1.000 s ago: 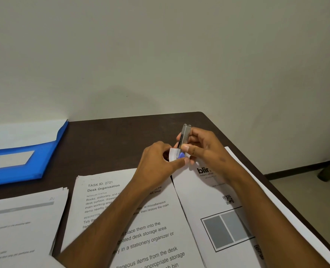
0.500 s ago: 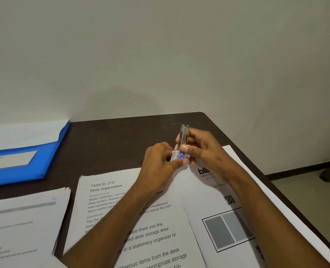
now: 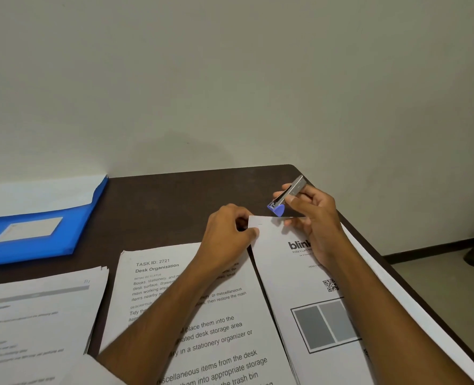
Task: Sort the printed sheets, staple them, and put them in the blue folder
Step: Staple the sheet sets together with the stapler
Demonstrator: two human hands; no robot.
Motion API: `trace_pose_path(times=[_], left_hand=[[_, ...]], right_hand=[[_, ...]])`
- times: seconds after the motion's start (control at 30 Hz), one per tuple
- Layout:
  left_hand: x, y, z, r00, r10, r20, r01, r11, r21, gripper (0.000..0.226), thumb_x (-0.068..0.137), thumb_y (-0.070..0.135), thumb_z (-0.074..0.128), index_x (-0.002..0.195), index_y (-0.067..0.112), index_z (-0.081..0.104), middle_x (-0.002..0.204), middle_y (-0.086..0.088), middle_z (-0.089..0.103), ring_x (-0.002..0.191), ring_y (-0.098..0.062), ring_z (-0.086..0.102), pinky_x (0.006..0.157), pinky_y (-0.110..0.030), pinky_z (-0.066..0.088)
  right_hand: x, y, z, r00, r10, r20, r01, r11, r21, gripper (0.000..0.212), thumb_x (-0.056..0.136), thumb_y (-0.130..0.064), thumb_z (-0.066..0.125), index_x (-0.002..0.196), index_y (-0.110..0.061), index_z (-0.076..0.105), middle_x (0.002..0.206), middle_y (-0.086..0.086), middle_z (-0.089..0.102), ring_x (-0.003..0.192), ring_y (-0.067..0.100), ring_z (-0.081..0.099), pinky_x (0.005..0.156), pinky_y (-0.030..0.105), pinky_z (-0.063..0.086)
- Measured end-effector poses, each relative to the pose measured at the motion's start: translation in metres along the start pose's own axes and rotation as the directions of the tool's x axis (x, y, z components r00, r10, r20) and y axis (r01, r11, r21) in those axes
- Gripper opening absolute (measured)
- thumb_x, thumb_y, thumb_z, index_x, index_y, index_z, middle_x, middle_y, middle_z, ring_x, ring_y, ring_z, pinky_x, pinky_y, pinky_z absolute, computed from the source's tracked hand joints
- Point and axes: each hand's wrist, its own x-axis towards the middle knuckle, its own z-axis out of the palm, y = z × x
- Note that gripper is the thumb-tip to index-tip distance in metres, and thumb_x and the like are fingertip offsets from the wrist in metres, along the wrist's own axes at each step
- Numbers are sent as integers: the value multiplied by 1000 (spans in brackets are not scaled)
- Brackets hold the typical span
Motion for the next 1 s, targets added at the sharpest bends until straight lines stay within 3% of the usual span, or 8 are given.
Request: trace_pose_path(times=[0.1, 0.23, 0.33, 0.5, 0.63, 0.77, 0.87, 1.0], left_hand=[[2, -2, 2, 1000, -3, -1, 3, 1000, 21, 5, 93, 12, 74, 95, 15, 78, 103, 2, 70, 93, -12, 67, 83, -26, 57], [0, 0, 5, 1000, -3, 8, 2, 999, 45, 9, 91, 7, 73, 90, 16, 76, 99, 4, 69, 88, -8, 65, 71, -15, 48], [-4, 2, 4, 1000, -25, 5, 24, 999, 45, 10, 84, 0, 70, 83, 8, 76, 91, -5, 72, 81, -16, 66, 70, -26, 51], [-13, 16, -11, 991, -115, -75, 104, 985, -135, 11, 82, 15, 75, 82, 5, 80, 78, -6, 74, 73, -14, 66, 68, -21, 50], [-29, 35, -57, 986, -87, -142, 52, 971, -235, 19, 93, 18, 75, 106, 4, 78, 101, -9, 77, 93, -21, 73, 90, -36, 62], [-61, 11, -128, 987, -28, -160, 14, 996, -90, 25, 98, 20, 73, 121, 11, 73, 117, -6, 74, 103, -13, 69, 92, -26, 57], [-95, -33, -189, 951, -110, -288, 135, 989, 66, 21, 99, 17, 70, 120, 14, 71, 119, -2, 70, 105, -12, 65, 92, -28, 55], [-148, -86, -277, 809, -306, -502, 424, 895, 137, 17, 100, 17, 69, 118, 16, 69, 114, 2, 68, 103, -15, 65, 86, -27, 50]], right_hand=[[0, 3, 0, 1000, 14, 8, -14, 999, -51, 26, 101, -6, 65, 127, -6, 66, 115, 10, 79, 100, 32, 77, 61, 27, 59], [0, 7, -4, 1000, 22, 17, -21, 996, -90, 27, 99, -6, 67, 126, -5, 67, 112, 12, 79, 96, 30, 77, 60, 28, 58], [-2, 5, -3, 1000, 28, 11, -26, 992, -121, 23, 98, -3, 66, 121, -3, 68, 108, 16, 79, 87, 26, 77, 56, 25, 58], [-8, -9, 8, 997, 75, -12, -76, 975, -209, 16, 99, -3, 62, 112, -4, 70, 115, 20, 76, 78, 22, 76, 48, 27, 52], [-17, -38, 26, 1000, 10, -19, -14, 979, -202, 27, 99, -14, 67, 125, -7, 69, 119, 10, 77, 115, 35, 72, 67, 34, 52], [-45, -70, 66, 996, -70, 46, 77, 982, -175, 57, 75, -41, 78, 125, -14, 70, 122, 7, 77, 109, 26, 75, 67, 26, 62], [-59, -72, 99, 989, -54, 137, 70, 991, -114, 35, 97, -24, 69, 128, -9, 68, 121, 11, 76, 107, 30, 76, 77, 29, 65], [-90, -61, 158, 960, 95, 265, -37, 976, -216, 20, 106, -11, 53, 115, -4, 69, 109, 15, 74, 92, 27, 75, 89, 44, 65]])
